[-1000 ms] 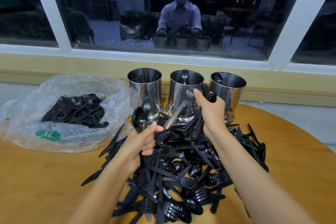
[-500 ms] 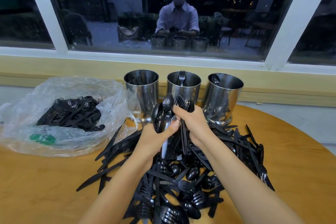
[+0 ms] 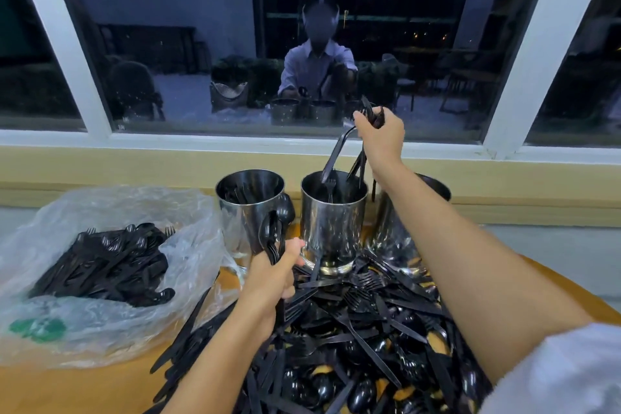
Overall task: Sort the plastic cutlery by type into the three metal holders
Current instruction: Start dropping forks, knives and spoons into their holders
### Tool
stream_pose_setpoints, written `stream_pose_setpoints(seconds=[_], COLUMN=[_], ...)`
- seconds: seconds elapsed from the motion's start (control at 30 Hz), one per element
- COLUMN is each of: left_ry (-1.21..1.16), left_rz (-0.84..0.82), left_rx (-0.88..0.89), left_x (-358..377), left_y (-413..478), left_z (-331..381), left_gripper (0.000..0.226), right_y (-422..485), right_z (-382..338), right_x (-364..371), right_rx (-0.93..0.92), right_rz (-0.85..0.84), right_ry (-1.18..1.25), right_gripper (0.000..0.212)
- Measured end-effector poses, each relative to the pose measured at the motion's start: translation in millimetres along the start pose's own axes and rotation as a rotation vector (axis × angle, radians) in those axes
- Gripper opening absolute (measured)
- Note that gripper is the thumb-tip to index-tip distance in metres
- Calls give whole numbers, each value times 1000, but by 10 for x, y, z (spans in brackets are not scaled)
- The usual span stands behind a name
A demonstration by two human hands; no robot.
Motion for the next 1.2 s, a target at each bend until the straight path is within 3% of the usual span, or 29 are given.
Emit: stream_pose_setpoints(seconds=[0.23, 0.33, 0.5, 0.6, 0.7, 0.87, 0.97, 1.07, 1.2], left_ry=[-23, -11, 7, 23, 28, 10, 0, -12, 8], left_rz=[-13, 0, -10, 6, 12, 4, 0, -11, -13], left_rx=[-27, -47, -63, -89, -103, -103, -84, -68, -67], left_x=[-76, -97, -99, -121, -141, -128, -101, -98, -124], left_y=[58, 55, 45, 11, -15, -29, -17, -14, -39], left_z=[-188, -245, -279, -261, -241, -233, -240, -253, -242], left_gripper=[51, 39, 42, 40, 40, 40, 41, 47, 44], right_y=[-23, -75, -113, -88, -10, 168, 190, 162, 84], right_z=[378, 446, 535, 547, 425, 120, 69, 149, 396], right_x=[415, 508, 550, 486, 272, -75, -46, 188, 544], right_rx=[-39, -13, 43, 69, 88, -1, -49, -69, -29], right_rz=[-148, -302, -454, -414, -263, 3, 71, -3, -300], right_ry=[-323, -345, -472, -419, -255, -108, -60, -84, -343], right_gripper=[20, 24, 35, 30, 20, 26, 28, 31, 26])
Point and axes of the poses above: each hand's wrist, its own y-axis towards the middle knuckle, its own x-axis out of the palm, z = x × y, the point moved 6 cm from there along y, towards the middle knuckle, and after that the axes turned 14 degrees about -y, right-handed, at the moved point
